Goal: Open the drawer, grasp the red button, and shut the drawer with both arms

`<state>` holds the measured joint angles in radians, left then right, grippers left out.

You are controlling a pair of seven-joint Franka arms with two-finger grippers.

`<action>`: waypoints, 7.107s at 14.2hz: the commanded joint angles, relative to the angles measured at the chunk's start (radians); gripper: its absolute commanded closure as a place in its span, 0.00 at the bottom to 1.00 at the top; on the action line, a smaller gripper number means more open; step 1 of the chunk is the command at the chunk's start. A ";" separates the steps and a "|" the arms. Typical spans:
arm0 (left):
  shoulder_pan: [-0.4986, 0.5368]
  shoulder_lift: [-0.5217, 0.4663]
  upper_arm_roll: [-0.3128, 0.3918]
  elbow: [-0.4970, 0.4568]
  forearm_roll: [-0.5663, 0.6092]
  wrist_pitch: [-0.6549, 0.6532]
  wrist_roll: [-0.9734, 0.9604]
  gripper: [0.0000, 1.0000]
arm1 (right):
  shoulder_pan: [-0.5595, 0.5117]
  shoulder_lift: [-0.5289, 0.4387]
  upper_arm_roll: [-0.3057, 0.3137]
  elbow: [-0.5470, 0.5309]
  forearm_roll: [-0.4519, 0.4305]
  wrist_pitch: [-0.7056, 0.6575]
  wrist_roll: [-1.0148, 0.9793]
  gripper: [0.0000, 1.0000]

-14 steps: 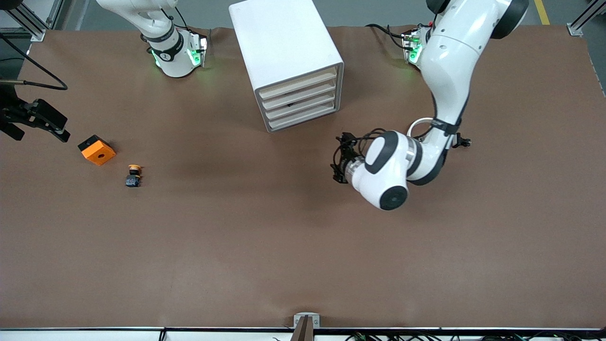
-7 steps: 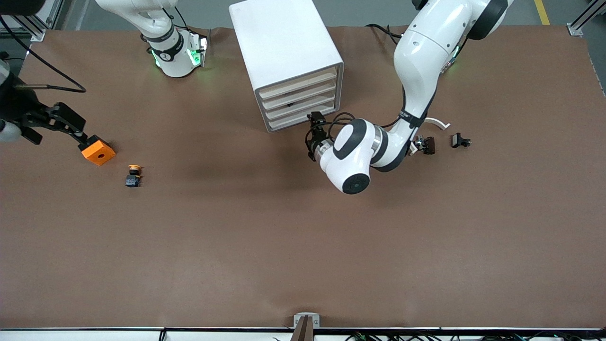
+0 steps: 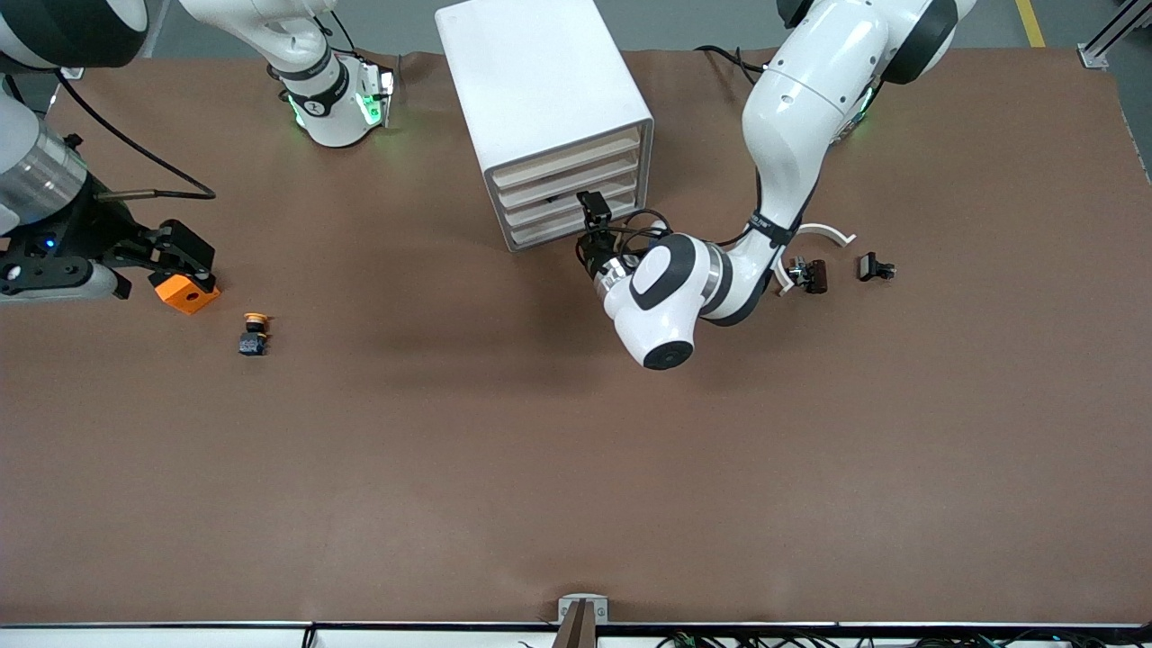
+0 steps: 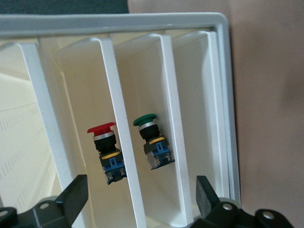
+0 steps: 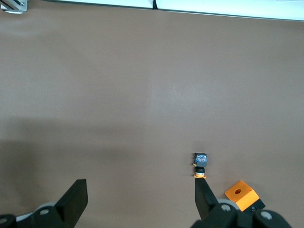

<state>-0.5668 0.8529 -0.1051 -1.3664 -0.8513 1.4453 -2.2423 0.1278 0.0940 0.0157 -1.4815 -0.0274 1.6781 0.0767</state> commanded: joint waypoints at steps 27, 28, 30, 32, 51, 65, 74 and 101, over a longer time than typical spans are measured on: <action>0.034 0.026 -0.013 0.027 -0.031 -0.071 -0.088 1.00 | 0.486 0.113 -0.005 0.035 0.000 0.041 1.198 0.00; 0.048 0.026 -0.013 0.030 -0.032 -0.066 -0.083 1.00 | 0.501 0.121 -0.007 0.035 0.001 0.058 1.201 0.00; 0.062 0.029 -0.004 0.053 -0.031 -0.062 -0.074 1.00 | 0.536 0.139 -0.007 0.033 0.003 0.066 1.254 0.00; 0.085 0.028 0.005 0.056 -0.032 -0.042 -0.066 1.00 | 0.578 0.162 -0.007 0.030 0.004 0.084 1.363 0.00; 0.387 -0.107 0.008 0.167 0.005 -0.039 0.302 0.00 | 0.745 0.320 -0.005 -0.172 0.060 0.307 1.580 0.00; 0.389 -0.242 -0.002 0.162 0.639 0.052 0.976 0.00 | 0.770 0.369 -0.005 -0.183 0.132 0.365 1.560 0.60; 0.334 -0.279 -0.002 0.155 0.785 0.073 1.167 0.00 | 0.687 0.366 -0.007 -0.002 0.164 0.134 1.480 0.80; 0.346 -0.472 -0.326 -0.433 0.821 0.671 1.394 0.00 | -0.068 0.254 -0.016 -0.523 -0.028 0.578 -0.129 0.79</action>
<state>-0.2332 0.4229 -0.3998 -1.7062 -0.0221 2.0616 -0.8483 0.0924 0.4026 -0.0213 -1.9119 -0.0382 2.1981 -0.0461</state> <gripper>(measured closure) 0.000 0.581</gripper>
